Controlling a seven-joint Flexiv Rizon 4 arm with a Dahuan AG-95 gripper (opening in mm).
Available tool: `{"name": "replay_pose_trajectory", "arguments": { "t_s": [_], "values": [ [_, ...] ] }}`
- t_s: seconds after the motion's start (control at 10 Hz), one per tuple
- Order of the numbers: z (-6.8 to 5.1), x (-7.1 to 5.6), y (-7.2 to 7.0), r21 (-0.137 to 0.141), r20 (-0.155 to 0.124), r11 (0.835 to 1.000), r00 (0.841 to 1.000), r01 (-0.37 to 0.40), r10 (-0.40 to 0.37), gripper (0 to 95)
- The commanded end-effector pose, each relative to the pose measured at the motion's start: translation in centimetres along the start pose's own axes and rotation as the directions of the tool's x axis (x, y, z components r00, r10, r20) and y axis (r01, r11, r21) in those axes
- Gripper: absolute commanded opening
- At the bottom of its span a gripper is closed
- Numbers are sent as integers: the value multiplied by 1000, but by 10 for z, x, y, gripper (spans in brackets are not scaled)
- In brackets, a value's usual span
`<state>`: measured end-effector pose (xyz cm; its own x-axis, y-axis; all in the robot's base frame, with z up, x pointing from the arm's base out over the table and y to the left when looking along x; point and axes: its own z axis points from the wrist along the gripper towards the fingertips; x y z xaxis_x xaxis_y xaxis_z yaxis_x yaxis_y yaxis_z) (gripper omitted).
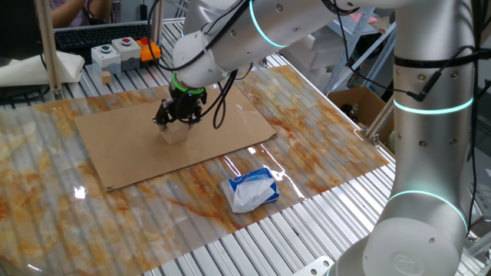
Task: Hold a small block with the gripper and sweep it from left to right on the table
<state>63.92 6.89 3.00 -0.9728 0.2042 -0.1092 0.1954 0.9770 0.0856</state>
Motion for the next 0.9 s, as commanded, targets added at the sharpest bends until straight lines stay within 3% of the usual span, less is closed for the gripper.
{"name": "replay_pose_trajectory", "arguments": {
  "t_s": [0.1,0.6,0.9],
  "values": [
    [0,0,0,-2,0,1000,1000,5,-5,570],
    [0,1,1,-1,0,1000,1000,15,-15,570],
    [-2,4,12,4,3,999,999,32,-32,570]
  ]
}}
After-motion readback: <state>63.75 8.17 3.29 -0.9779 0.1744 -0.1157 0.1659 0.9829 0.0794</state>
